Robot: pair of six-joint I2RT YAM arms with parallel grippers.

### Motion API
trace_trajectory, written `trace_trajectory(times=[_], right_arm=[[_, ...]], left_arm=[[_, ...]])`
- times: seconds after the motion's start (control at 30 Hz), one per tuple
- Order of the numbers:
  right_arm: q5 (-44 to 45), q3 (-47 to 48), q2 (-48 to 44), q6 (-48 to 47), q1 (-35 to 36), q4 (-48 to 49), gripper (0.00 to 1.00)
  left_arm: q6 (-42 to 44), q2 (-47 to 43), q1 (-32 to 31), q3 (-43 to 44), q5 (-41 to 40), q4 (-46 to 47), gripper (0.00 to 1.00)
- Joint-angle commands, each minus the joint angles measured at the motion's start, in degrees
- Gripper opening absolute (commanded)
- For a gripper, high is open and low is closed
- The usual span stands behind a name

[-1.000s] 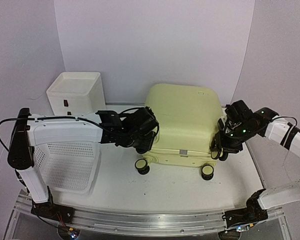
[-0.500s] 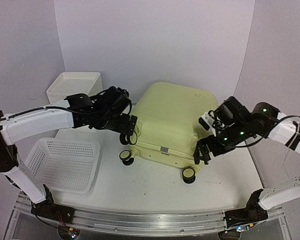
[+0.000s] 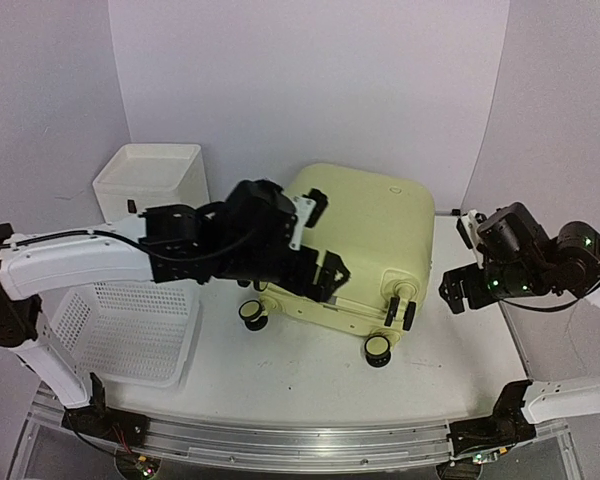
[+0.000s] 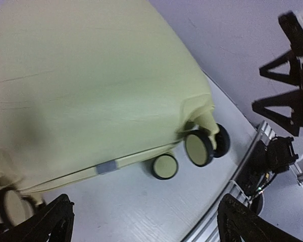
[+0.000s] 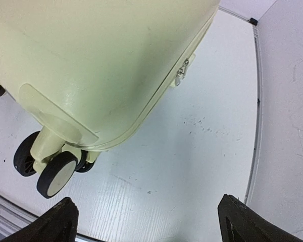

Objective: Open, take out, and arrange the luggage

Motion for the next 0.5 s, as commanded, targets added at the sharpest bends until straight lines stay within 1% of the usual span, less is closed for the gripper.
trace_trajectory(times=[0.0, 0.1, 0.2, 0.33, 0.47], right_arm=[[6.5, 1.1, -4.8, 1.5, 0.0, 0.4, 0.98], [4.8, 1.8, -7.3, 1.3, 0.0, 0.3, 0.98], [2.9, 1.6, -10.1, 1.7, 0.0, 0.3, 0.98], [1.9, 0.4, -12.6, 2.8, 0.0, 0.3, 0.98], [1.1, -0.4, -13.3, 3.4, 0.0, 0.1, 0.98]], left_arm=[[-2.0, 10.6, -3.7, 7.5, 5.3, 8.9, 0.99], [0.0, 17.1, -5.7, 13.3, 5.1, 9.3, 1.00], [1.8, 22.6, -7.2, 18.6, 2.8, 9.0, 1.00], [0.1, 28.2, -7.4, 23.8, 0.1, 7.2, 0.99], [-0.8, 33.3, -7.5, 28.9, 0.4, 5.9, 0.99]])
